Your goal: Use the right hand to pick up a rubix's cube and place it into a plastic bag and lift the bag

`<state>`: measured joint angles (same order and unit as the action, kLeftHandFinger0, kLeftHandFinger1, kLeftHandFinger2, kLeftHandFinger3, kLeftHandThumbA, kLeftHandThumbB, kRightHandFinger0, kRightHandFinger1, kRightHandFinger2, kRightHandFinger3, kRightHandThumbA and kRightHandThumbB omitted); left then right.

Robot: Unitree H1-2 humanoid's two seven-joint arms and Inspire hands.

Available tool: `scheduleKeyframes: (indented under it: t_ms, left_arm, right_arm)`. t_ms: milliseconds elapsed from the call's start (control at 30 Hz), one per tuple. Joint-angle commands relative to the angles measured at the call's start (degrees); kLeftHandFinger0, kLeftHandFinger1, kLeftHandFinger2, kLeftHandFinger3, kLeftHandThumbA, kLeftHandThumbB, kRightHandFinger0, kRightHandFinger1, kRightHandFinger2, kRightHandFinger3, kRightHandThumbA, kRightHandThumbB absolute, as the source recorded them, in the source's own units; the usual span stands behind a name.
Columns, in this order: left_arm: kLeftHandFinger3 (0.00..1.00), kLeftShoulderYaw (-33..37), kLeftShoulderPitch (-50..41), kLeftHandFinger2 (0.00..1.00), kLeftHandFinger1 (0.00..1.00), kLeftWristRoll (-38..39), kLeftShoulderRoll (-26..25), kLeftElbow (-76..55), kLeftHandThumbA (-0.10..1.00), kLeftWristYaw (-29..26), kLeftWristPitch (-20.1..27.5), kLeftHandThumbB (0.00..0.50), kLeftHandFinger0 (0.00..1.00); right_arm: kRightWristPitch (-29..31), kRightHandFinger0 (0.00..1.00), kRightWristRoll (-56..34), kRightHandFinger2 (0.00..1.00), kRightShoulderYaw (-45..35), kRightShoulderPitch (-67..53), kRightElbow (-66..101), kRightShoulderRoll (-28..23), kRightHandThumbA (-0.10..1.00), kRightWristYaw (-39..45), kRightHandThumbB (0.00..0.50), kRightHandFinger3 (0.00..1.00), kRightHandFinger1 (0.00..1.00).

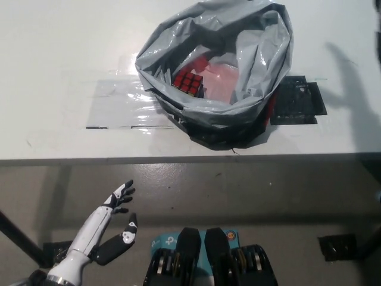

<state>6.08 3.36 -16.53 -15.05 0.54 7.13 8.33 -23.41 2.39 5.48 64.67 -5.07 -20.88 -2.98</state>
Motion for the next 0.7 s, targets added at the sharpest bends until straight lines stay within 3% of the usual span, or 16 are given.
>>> scheduleKeyframes:
  t_ms: [0, 33, 133, 200, 233, 267, 300, 333, 367, 433, 467, 667]
  left_arm:
    - [1.0, -2.0, 7.7, 1.0, 0.93, 1.5, -1.5, -0.9, 0.39, 0.2, -0.8, 0.045, 0.86]
    - [1.0, -2.4, 9.2, 1.0, 0.95, 2.3, -1.7, -0.4, 0.44, 0.4, -0.9, 0.051, 0.88]
    - [1.0, -2.6, 10.9, 1.0, 1.0, 2.6, -2.1, 0.5, 0.56, 0.2, 0.6, 0.046, 0.98]
    - [1.0, -2.6, 11.3, 1.0, 1.0, 2.3, -2.2, 1.0, 0.75, -0.3, 1.9, 0.055, 1.0]
    - [1.0, -2.6, 11.4, 1.0, 1.0, 2.2, -2.2, 1.1, 0.75, -0.3, 2.0, 0.055, 1.0]
    - [1.0, -2.8, 11.5, 1.0, 1.0, 2.4, -2.1, 1.3, 0.85, -0.5, 2.4, 0.066, 1.0]
    - [1.0, -3.4, 11.6, 1.0, 1.0, 3.5, -1.8, 1.5, 1.0, -0.8, 2.9, 0.098, 1.0]
    - [1.0, -3.7, 11.7, 1.0, 1.0, 3.9, -1.7, 1.5, 1.0, -0.9, 2.9, 0.102, 1.0]
    - [1.0, -4.1, 11.8, 1.0, 1.0, 4.5, -1.6, 1.5, 1.0, -1.0, 2.9, 0.138, 1.0]
    - [1.0, -5.3, 11.8, 1.0, 1.0, 6.2, -1.1, 2.2, 1.0, -1.8, 4.3, 0.207, 1.0]
    - [1.0, -5.7, 11.9, 1.0, 1.0, 7.1, -0.7, 2.5, 1.0, -2.1, 4.8, 0.212, 1.0]
    - [1.0, -6.5, 9.1, 1.0, 1.0, 8.7, 1.1, 2.8, 1.0, -3.2, 7.0, 0.23, 1.0]
  right_arm:
    - [0.2, 1.0, -8.2, 1.0, -12.7, -3.4, 30.3, -10.7, 1.0, 5.2, 0.299, 1.0, 1.0]
    - [2.1, 1.0, -8.1, 1.0, -14.1, -7.4, 36.0, -11.4, 1.0, 4.8, 0.314, 1.0, 1.0]
    - [7.2, 1.0, -6.6, 1.0, -15.9, -15.5, 45.2, -9.7, 1.0, 2.2, 0.293, 1.0, 1.0]
    - [13.6, 1.0, -4.0, 1.0, -15.5, -22.6, 49.9, -6.9, 1.0, 0.3, 0.232, 1.0, 1.0]
    - [14.7, 1.0, -3.2, 1.0, -15.3, -23.5, 50.3, -6.5, 1.0, 0.0, 0.232, 1.0, 1.0]
    - [17.1, 1.0, -2.1, 1.0, -14.7, -25.8, 50.8, -5.4, 1.0, -0.4, 0.215, 1.0, 1.0]
    - [21.6, 1.0, -1.4, 1.0, -12.7, -30.7, 51.0, -2.6, 1.0, -0.9, 0.274, 1.0, 1.0]
    - [23.2, 1.0, -1.4, 1.0, -11.9, -32.4, 51.0, -1.5, 1.0, -1.1, 0.283, 1.0, 1.0]
    - [24.6, 1.0, -0.6, 1.0, -10.8, -34.8, 50.8, 0.0, 1.0, -1.5, 0.287, 1.0, 1.0]
    - [31.0, 1.0, 3.3, 1.0, -7.5, -41.8, 48.4, 4.1, 1.0, -3.3, 0.196, 1.0, 1.0]
    - [33.5, 1.0, 4.1, 1.0, -6.1, -44.3, 46.4, 5.5, 1.0, -3.7, 0.153, 1.0, 1.0]
    - [40.7, 1.0, 9.9, 1.0, -0.7, -55.8, 34.1, 11.4, 1.0, -6.4, 0.225, 1.0, 1.0]
